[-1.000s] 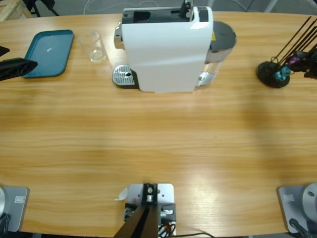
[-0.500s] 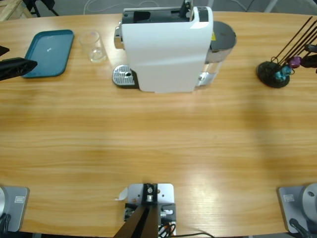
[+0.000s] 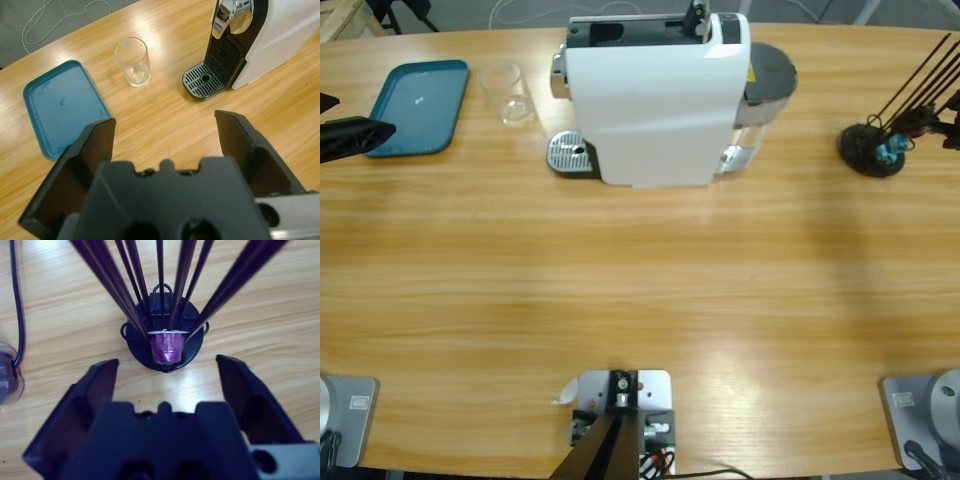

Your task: Pour coffee

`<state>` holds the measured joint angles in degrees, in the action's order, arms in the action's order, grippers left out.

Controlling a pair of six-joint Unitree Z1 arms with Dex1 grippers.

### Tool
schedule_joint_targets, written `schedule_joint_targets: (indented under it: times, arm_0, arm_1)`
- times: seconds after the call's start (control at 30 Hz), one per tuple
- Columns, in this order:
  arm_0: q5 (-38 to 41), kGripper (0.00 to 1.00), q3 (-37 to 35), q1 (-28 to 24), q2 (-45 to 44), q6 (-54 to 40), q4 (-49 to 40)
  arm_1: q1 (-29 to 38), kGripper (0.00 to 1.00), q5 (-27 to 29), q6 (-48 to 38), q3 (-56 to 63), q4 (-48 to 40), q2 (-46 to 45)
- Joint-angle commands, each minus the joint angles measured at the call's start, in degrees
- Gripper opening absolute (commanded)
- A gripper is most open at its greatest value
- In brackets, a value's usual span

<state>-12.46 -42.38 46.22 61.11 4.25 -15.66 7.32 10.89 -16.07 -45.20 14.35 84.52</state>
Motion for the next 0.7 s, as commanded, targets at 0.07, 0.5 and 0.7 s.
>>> schedule_joint_targets:
  times: [0.07,0.5,0.7]
  arm_0:
    - [0.0,0.858,2.4,-0.4,-0.2,0.1,0.5]
    - [0.0,0.858,2.4,-0.4,-0.2,0.1,0.6]
    - [0.1,0.858,2.4,-0.4,-0.2,0.1,0.6]
  arm_1:
    - [-1.0,0.723,-0.7,0.2,0.6,-1.5,3.0]
    - [-1.5,0.493,-1.2,0.2,0.6,-2.2,4.8]
    - [-1.5,0.335,-0.3,0.4,1.1,-2.5,4.3]
